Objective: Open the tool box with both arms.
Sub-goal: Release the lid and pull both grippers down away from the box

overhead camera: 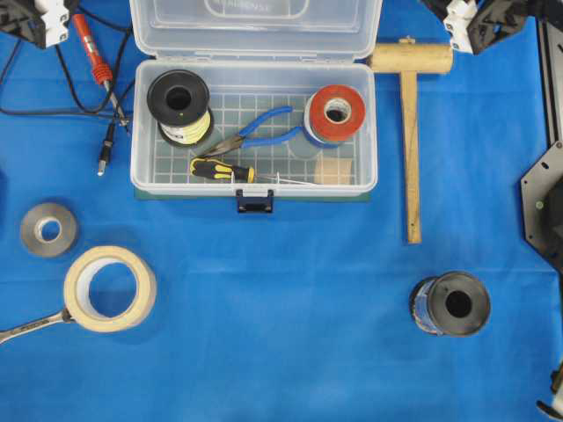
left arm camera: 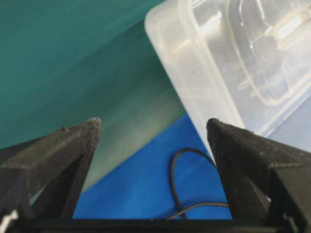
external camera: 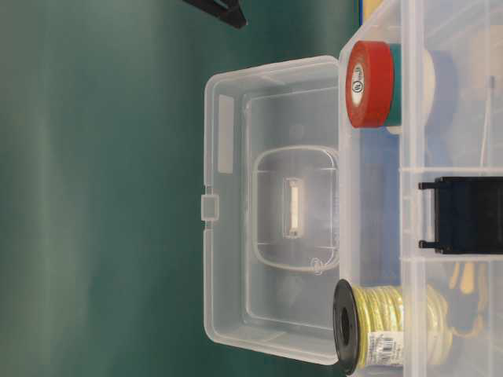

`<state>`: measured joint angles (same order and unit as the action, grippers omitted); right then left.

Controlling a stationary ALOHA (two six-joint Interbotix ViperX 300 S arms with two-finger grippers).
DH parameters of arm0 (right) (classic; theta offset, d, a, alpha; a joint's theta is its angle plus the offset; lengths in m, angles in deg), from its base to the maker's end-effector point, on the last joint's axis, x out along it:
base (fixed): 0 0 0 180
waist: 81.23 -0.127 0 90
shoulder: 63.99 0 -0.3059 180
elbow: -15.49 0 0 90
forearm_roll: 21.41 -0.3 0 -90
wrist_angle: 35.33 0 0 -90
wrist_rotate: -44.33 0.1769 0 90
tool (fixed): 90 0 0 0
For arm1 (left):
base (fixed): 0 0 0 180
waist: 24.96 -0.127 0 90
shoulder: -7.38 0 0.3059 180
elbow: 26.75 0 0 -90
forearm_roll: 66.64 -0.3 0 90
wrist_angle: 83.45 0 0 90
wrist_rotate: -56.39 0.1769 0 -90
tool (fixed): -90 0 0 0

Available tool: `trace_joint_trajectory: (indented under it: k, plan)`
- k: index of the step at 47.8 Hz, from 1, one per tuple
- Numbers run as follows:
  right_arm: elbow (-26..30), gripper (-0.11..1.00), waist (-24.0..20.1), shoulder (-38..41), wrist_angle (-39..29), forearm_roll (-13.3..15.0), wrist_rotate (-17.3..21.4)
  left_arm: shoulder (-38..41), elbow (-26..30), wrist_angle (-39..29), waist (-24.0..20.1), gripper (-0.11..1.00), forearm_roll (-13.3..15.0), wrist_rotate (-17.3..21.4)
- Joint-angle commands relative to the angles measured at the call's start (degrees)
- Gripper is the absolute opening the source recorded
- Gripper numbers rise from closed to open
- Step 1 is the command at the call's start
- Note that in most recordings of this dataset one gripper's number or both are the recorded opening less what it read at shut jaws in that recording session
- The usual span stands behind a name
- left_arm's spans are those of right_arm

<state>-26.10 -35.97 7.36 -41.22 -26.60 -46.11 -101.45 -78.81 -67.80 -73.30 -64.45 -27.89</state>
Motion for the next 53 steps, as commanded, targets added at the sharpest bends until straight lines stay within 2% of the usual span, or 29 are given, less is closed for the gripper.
trace_joint_trajectory:
  k: [1,14,21,29,45,53]
  plan:
    - [0.4,0.85,0.3,-1.4,0.1,0.0,0.1,-1.5,0.1,-0.1,-0.3,0.87,-0.1,0.0]
    - [0.6,0.85,0.3,-0.8,0.1,-0.1,0.4,-2.0,-0.2,-0.5,0.4,0.87,-0.1,-0.4]
    - [0.3,0.85,-1.4,-1.2,-0.4,-0.4,0.6,-2.7,-0.6,-1.5,4.0,0.87,-0.1,-0.8]
    - [-0.8,0.85,-7.8,-3.2,-1.7,-0.6,0.8,-5.3,-2.0,-3.8,10.6,0.87,0.0,-0.8]
    - [-2.5,0.85,-28.5,-6.4,-6.2,-0.1,0.1,-13.1,-4.6,-10.0,26.7,0.87,0.0,-0.3]
    - [-2.5,0.85,-34.8,-5.4,-6.1,0.0,0.1,-14.3,-5.2,-11.2,33.7,0.87,-0.1,-0.2]
